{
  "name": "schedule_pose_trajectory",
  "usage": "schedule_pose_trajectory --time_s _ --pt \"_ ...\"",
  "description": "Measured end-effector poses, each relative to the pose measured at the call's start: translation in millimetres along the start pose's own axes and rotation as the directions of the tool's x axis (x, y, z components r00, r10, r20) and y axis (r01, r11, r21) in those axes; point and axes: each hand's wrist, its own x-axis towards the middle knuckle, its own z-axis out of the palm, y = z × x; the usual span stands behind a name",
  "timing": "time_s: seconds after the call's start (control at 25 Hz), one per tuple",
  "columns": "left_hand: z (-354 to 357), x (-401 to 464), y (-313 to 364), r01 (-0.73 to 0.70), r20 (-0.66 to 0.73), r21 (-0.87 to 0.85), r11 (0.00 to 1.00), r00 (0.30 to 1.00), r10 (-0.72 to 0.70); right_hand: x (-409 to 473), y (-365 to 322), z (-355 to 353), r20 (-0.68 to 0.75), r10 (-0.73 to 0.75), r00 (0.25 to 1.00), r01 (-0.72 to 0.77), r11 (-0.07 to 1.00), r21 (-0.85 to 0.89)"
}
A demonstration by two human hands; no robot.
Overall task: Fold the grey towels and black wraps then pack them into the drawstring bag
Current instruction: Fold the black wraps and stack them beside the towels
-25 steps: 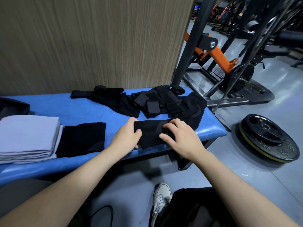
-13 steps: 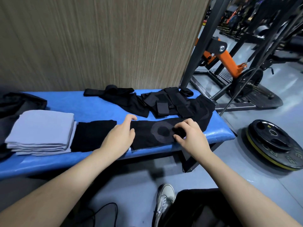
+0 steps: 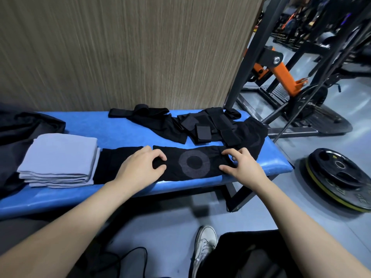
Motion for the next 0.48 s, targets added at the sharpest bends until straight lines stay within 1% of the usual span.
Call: schedule_pose_trajectory --time_s 0.08,0.2,0.36,0.48 --pt "0.3 0.0 -1.8 -0.007 0.02 0.005 1.0 1.0 0.007 0.8 1.1 -1.9 0.038 0.006 0.999 -0.009 0.996 0.09" --pt "3.4 0.2 -4.9 -0.028 0.04 0.013 1.0 0.999 0.028 5.1 2.1 -3.5 0.041 0.008 0.999 -0.018 0.972 0.235" --pt "6.4 0.8 -5.5 -0.048 0.058 -0.005 0.999 0.997 0.049 7.7 -2.8 -3.1 0.077 0.047 0.996 -0.075 0.911 0.406" --pt "8.2 2.1 -6.4 -0.027 0.078 -0.048 0.998 0.996 0.031 9.5 -7.3 -1.9 0.061 0.065 0.996 -0.085 0.893 0.442"
